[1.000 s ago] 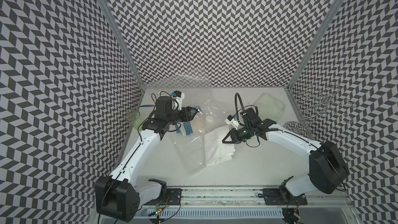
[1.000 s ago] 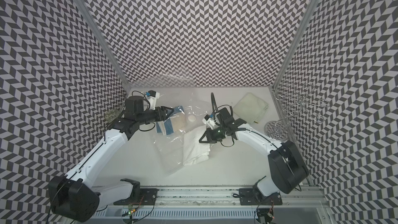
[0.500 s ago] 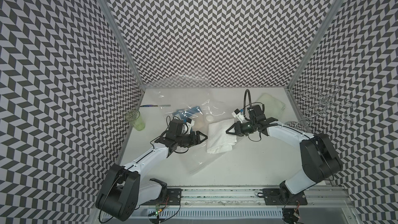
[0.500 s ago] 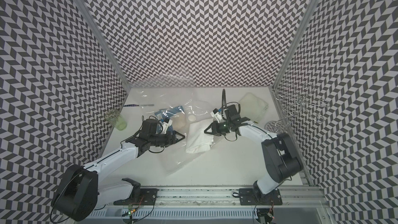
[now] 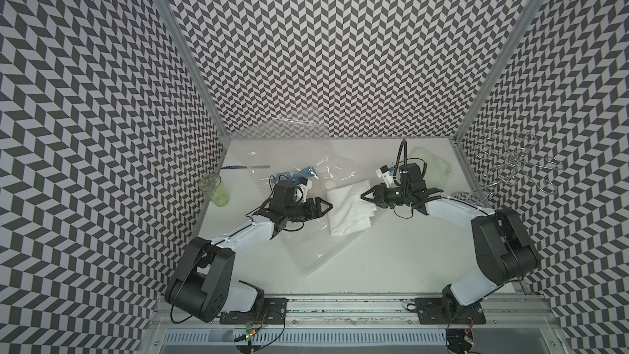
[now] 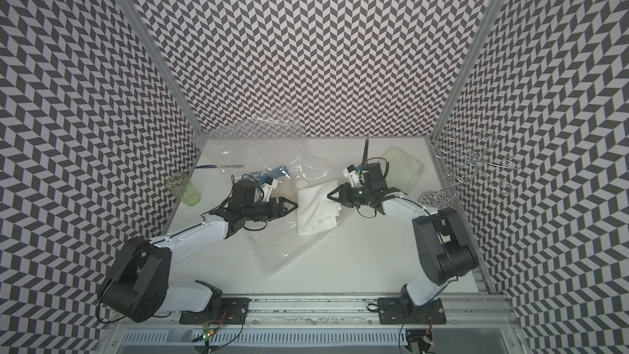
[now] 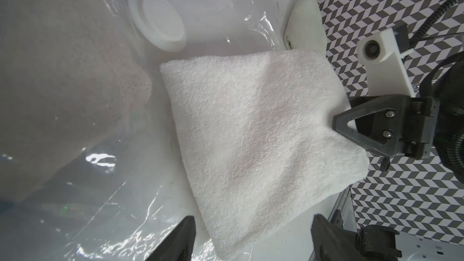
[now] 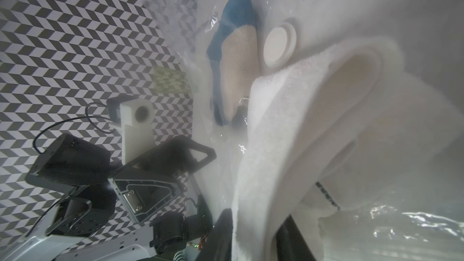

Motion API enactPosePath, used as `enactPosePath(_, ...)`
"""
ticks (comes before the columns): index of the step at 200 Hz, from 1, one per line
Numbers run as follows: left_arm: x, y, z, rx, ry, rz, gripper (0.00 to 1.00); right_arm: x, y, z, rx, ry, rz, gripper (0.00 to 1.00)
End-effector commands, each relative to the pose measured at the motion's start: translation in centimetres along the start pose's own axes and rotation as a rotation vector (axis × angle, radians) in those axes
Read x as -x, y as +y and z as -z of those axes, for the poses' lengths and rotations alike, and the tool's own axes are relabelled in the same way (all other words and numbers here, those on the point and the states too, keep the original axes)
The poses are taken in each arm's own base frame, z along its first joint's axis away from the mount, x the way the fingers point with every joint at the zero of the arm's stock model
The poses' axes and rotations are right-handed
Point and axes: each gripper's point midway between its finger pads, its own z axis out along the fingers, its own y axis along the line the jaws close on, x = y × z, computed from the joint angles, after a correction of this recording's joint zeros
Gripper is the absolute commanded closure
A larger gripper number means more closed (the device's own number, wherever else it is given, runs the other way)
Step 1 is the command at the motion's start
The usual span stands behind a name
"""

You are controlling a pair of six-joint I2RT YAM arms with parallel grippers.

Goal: Place the folded towel into the vacuum bag
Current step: Place the towel in the vacuum bag, then pick up the towel from the vacuum bag.

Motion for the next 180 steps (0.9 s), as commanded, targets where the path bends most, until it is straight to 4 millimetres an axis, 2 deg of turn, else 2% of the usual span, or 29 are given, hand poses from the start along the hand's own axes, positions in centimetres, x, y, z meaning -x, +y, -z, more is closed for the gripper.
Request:
enactPosePath(1,1.4,-0.1,-0.8,0.009,-0.020,-0.047,0.25,-0.4,-3.4,-0.7,-0.153,-0.023,0.005,0.48)
enactPosePath(14,1.9,0.4,-1.2,0.037,-0.017,-0.058,0.25,-1.2,-5.4,-0.3,-0.249,-0.009,0.007,0.37)
enactPosePath(25,2.4,0.7,-1.6,0.051,-0.014,-0.071,0.25,-1.0,-6.2,0.6,-0.330,-0.020,0.038,0.29)
enactPosePath(43,3.0,1.4,-2.8,0.084,0.006,-0.083,0.24,0.7,-6.0,2.5,-0.448,-0.061,0.129,0.18)
enactPosePath(57,3.3,1.7,-4.0,0.108,0.029,-0.096,0.25,2.1,-6.4,3.1,-0.521,-0.064,0.180,0.09)
enactPosePath(84,3.2,1.5,-6.0,0.102,0.061,-0.109,0.27,2.8,-7.1,0.2,-0.461,0.031,0.207,0.00)
enactPosePath(108,2.7,2.6,-6.9,0.125,0.083,-0.095,0.30,3.7,-5.8,-1.8,-0.339,0.014,0.216,0.00)
enactPosePath(128,2.5,3.3,-7.4,0.127,0.097,-0.088,0.33,2.5,-4.4,-3.8,-0.212,0.071,0.246,0.06)
enactPosePath(140,2.4,3.1,-7.6,0.115,0.104,-0.087,0.34,1.7,-4.0,-4.8,-0.183,0.105,0.278,0.13)
enactPosePath(153,2.6,2.8,-7.7,0.100,0.106,-0.090,0.34,1.3,-3.1,-4.9,-0.164,0.108,0.330,0.23)
enactPosePath(165,2.8,2.2,-7.3,0.084,0.101,-0.103,0.35,1.5,-1.0,-4.4,-0.124,0.074,0.393,0.38)
enactPosePath(180,3.7,1.0,-5.8,0.063,0.074,-0.117,0.35,1.7,2.6,-3.1,-0.087,0.013,0.511,0.69)
